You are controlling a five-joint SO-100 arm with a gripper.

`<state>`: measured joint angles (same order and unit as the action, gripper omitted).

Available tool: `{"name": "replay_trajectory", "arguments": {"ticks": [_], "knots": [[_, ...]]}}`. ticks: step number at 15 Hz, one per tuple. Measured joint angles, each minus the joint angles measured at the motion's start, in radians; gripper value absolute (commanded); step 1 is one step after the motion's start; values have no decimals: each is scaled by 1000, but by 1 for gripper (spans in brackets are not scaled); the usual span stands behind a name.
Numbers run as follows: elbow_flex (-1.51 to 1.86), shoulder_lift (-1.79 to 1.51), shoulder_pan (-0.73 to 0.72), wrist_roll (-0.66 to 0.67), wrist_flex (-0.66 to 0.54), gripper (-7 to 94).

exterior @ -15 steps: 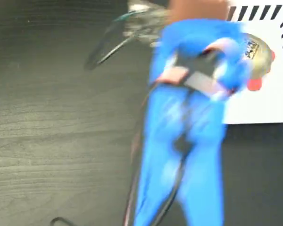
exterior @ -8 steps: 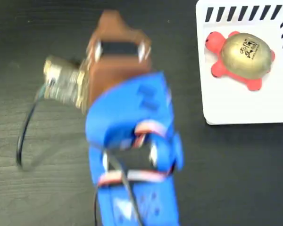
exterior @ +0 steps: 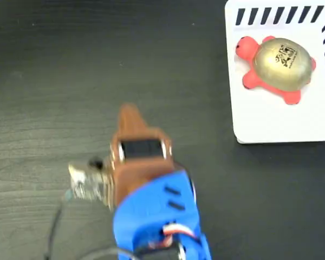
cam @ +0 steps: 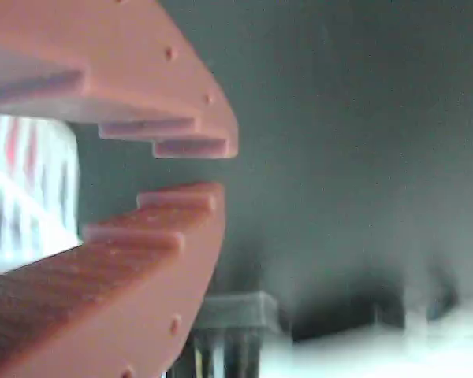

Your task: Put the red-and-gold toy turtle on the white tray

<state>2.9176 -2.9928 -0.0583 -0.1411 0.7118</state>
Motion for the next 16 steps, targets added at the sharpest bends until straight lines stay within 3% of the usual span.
{"name": "replay_trajectory", "arguments": {"ticks": [10,16], "knots": [[61,-249,-6,58,522,0],[61,-250,-2,58,541,0]]}}
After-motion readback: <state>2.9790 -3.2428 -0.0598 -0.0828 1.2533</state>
